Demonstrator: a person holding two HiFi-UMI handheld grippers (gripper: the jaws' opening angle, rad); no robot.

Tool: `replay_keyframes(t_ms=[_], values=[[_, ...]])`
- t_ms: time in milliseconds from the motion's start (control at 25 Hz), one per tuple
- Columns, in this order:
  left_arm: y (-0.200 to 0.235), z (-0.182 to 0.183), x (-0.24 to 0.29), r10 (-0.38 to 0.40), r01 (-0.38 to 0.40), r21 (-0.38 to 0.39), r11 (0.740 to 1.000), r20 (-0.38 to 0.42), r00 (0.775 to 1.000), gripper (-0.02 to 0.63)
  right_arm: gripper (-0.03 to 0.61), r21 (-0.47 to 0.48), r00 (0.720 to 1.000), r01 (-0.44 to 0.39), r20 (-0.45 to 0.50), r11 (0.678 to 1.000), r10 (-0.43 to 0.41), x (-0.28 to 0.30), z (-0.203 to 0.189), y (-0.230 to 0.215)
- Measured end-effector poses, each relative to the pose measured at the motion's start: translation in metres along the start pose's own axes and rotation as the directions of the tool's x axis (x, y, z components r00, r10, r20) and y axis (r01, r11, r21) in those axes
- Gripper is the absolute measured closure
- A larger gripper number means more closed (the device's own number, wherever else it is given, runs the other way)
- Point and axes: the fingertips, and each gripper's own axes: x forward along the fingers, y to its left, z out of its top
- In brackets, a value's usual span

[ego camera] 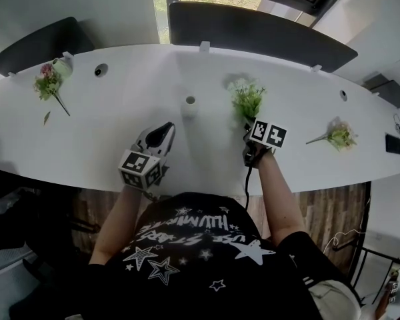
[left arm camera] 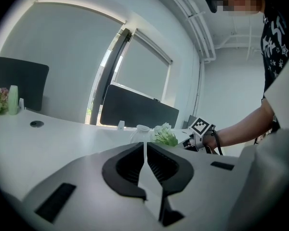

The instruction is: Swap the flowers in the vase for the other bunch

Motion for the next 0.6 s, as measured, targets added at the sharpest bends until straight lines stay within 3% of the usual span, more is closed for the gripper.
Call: replay_keyframes(t_ms=[280, 440, 480, 600], values=[[0.013, -0.007, -0.014, 0.000, 0.000, -0.009, 1.000, -0.006, 1.000, 0.605, 0.454, -0.025, 0.992, 0.095, 0.081, 0.995, -0.093, -0.023, 0.003, 0.003], [0.015, -0.003, -0.021, -0.011, 0.011, -0.009, 1.000, 0.004, 1.000, 0.606, 0.457, -0.042, 0.973, 0.147, 0.188, 0.988, -0.136, -0.048, 0.013, 0.012], [0.017, -0.003, -0.022, -0.016, 0.016, -0.008, 1.000, 0.007, 1.000, 0.606, 0.464, -0.045, 0.965, 0.151, 0.223, 0.988, -0.137, -0.055, 0.017, 0.016], [0.021, -0.005, -0.025, -0.034, 0.034, 0.020, 0.999, 0.013, 0.999, 0.606, 0.563, -0.060, 0.948, 0.142, 0.296, 0.988, -0.118, -0.074, 0.025, 0.034]])
